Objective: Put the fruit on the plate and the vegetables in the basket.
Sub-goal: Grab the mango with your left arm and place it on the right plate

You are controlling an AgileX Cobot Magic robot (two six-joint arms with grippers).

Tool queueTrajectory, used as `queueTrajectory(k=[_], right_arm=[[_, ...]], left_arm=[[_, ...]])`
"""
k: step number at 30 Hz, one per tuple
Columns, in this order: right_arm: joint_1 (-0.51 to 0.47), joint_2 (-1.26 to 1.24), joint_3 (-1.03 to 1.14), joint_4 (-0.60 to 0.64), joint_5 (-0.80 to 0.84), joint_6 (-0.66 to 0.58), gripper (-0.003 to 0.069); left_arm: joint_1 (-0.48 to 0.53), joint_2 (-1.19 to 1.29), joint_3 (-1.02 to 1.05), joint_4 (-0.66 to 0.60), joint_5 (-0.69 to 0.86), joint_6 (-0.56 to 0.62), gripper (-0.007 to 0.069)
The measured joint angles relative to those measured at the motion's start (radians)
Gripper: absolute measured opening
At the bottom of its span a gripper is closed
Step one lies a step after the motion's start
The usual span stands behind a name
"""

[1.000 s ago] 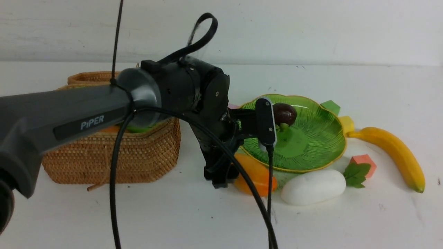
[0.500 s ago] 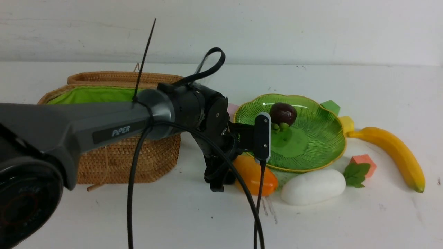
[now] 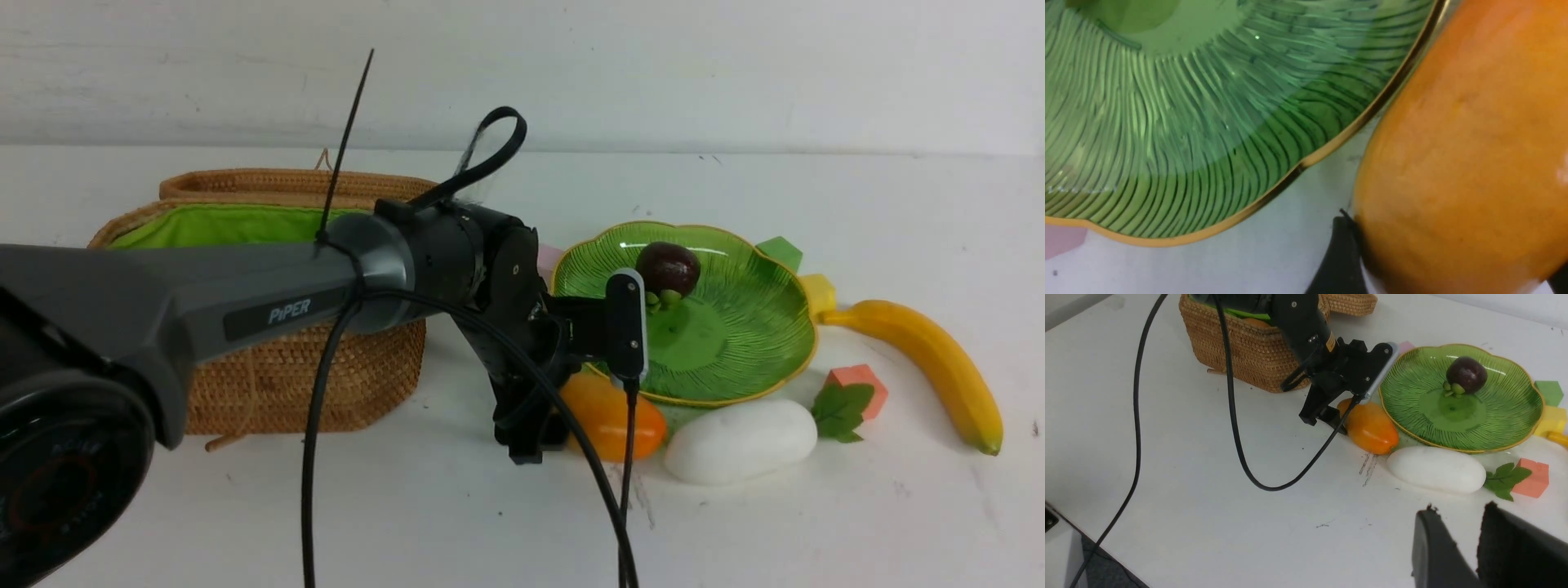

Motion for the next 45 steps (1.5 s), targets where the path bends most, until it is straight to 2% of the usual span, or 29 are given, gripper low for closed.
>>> queueTrajectory(k=[8, 11, 14, 27, 33, 41, 45], right_arm=[[0.0, 0.0, 0.0, 0.001, 0.0, 0.0, 0.0183], [0.0, 0.0, 0.0, 0.003, 0.0, 0.0, 0.0184], [0.0, 0.0, 0.0, 0.017, 0.001, 0.0, 0.0185], [0.0, 0.0, 0.0, 0.034, 0.007, 0.0, 0.0188], [0.0, 0.0, 0.0, 0.044, 0.009, 0.0, 0.0184], [0.0, 0.0, 0.0, 0.044, 0.009, 0.0, 0.0183], [0.0, 0.0, 0.0, 0.035, 0.006, -0.008, 0.0183]], left_arm=[[0.0, 0.0, 0.0, -0.013, 0.003, 0.004, 0.0582], [0.0, 0.0, 0.0, -0.014, 0.007, 0.003, 0.0549], [0.0, 0.0, 0.0, -0.035, 0.027, 0.002, 0.0472], [0.0, -0.001, -0.001, -0.057, 0.119, 0.001, 0.0472], [0.0, -0.03, -0.001, -0.057, 0.249, -0.002, 0.0472], [0.0, -0.1, -0.001, -0.055, 0.251, -0.071, 0.0472], [0.0, -0.167, -0.001, -0.068, 0.226, -0.147, 0.0472]])
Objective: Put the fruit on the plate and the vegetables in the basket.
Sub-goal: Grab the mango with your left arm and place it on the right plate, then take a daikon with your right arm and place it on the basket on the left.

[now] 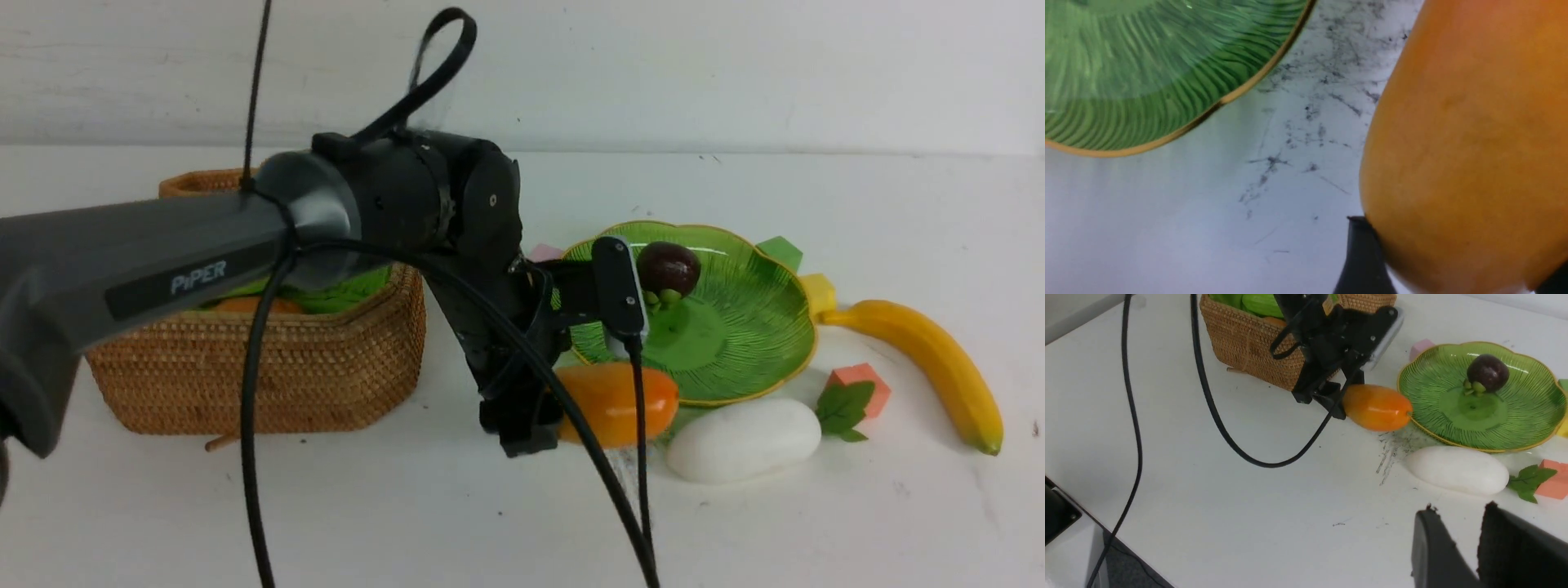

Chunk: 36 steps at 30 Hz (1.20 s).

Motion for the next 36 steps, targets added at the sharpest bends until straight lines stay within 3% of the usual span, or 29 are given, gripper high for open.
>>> queueTrajectory(k=[6, 12, 19, 24, 27, 30, 33, 35, 36], right_arm=[[0.0, 0.0, 0.0, -0.082, -0.104, -0.006, 0.0183], [0.0, 0.0, 0.0, -0.083, -0.2, -0.007, 0.0183], [0.0, 0.0, 0.0, -0.035, -0.173, -0.007, 0.0183], [0.0, 0.0, 0.0, -0.03, -0.158, 0.005, 0.0183], [0.0, 0.0, 0.0, -0.029, -0.156, 0.008, 0.0183], [0.0, 0.01, 0.0, -0.029, -0.154, 0.009, 0.0185], [0.0, 0.041, 0.0, -0.029, -0.137, 0.009, 0.0185], [0.0, 0.085, 0.0, -0.029, -0.102, 0.009, 0.0185], [0.0, 0.123, 0.0, -0.03, -0.084, 0.009, 0.0185]], left_arm=[[-0.001, -0.032, -0.012, -0.204, -0.241, -0.137, 0.0472], [-0.001, 0.098, -0.105, -0.333, -0.436, -0.14, 0.0472], [-0.001, 0.214, -0.191, -0.327, -0.447, -0.136, 0.0497], [-0.001, 0.21, -0.195, -0.318, -0.425, -0.139, 0.0647], [-0.001, 0.18, -0.196, -0.313, -0.392, -0.14, 0.0665], [-0.001, 0.126, -0.198, -0.304, -0.34, -0.153, 0.0638], [-0.001, 0.052, -0.198, -0.285, -0.265, -0.233, 0.0562], [-0.001, -0.036, -0.198, -0.251, -0.184, -0.371, 0.0437], [-0.001, -0.09, -0.198, -0.213, -0.129, -0.458, 0.033]])
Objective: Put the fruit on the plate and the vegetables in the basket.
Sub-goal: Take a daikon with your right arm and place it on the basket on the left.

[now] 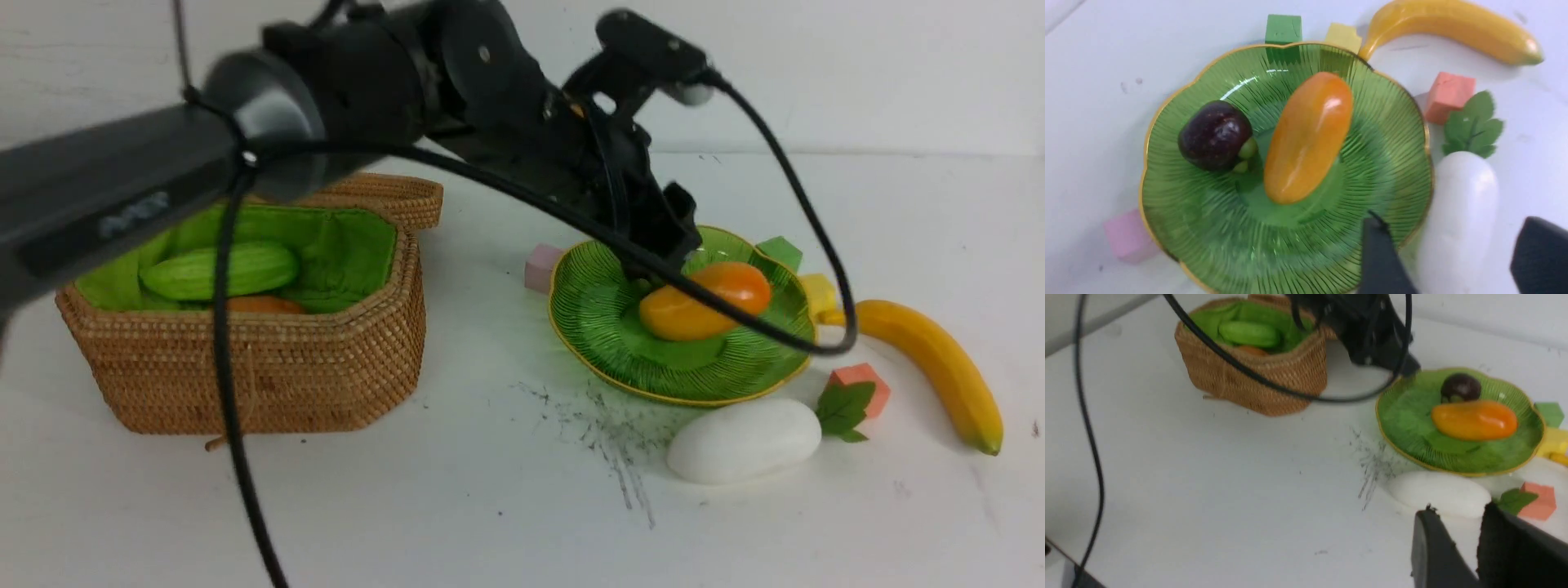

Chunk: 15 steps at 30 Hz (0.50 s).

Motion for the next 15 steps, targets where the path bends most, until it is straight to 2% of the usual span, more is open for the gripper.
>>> queueTrajectory(k=[1, 3, 5, 10, 15], right_arm=[[0.0, 0.006, 0.0, 0.0, 0.005, 0.0, 0.0185], [0.0, 0.075, 0.0, -0.006, 0.015, 0.0, 0.0188], [0.0, 0.14, 0.0, -0.009, 0.003, 0.0, 0.0189], [0.0, 0.275, 0.0, -0.013, -0.048, 0.0, 0.0195], [0.0, 0.426, 0.0, -0.044, -0.083, -0.043, 0.0201]], left_arm=[[0.0, -0.009, 0.0, 0.006, 0.008, -0.03, 0.0314], [0.0, -0.117, -0.003, 0.093, 0.096, -0.178, 0.0114], [0.0, -0.209, -0.003, 0.164, 0.183, -0.277, -0.0006], [0.0, -0.382, 0.065, 0.258, 0.287, -0.411, -0.0013], [0.0, -0.608, 0.281, 0.272, 0.27, -0.437, -0.0013]])
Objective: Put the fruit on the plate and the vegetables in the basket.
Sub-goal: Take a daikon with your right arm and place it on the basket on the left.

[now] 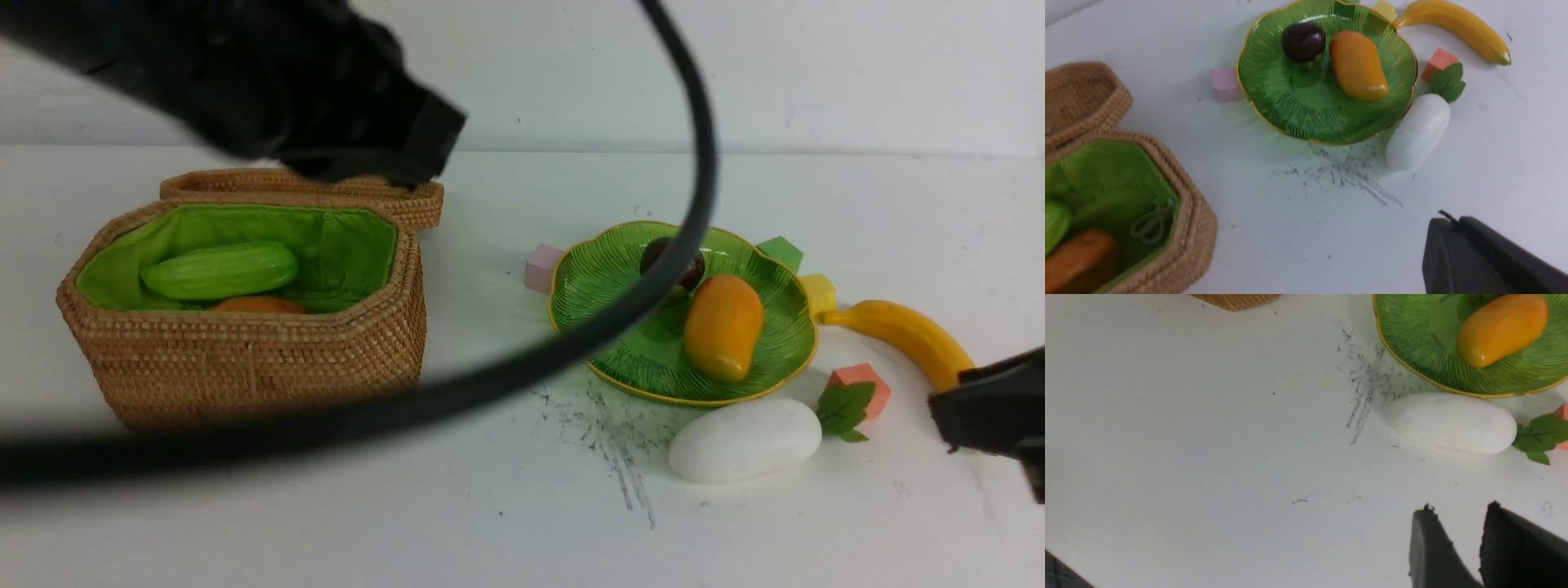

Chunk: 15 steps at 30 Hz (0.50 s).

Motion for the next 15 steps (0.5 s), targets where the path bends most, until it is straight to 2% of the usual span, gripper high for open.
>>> queueTrajectory(k=[3, 9, 12, 15], right_arm=[[0.0, 0.138, -0.007, -0.018, -0.002, -0.071, 0.0205], [0.0, 0.366, -0.103, -0.032, 0.017, -0.167, 0.0236], [0.0, 0.45, -0.135, -0.077, -0.013, -0.281, 0.0276], [0.0, 0.539, -0.141, -0.145, -0.068, -0.462, 0.0346]], left_arm=[[0.0, -0.21, 0.223, -0.004, -0.035, -0.002, -0.0013], [0.0, -0.482, 0.494, -0.049, -0.083, -0.004, -0.0013], [0.0, -0.568, 0.56, -0.07, -0.084, -0.004, -0.0013], [0.0, -0.64, 0.605, -0.077, -0.068, -0.004, -0.0013]])
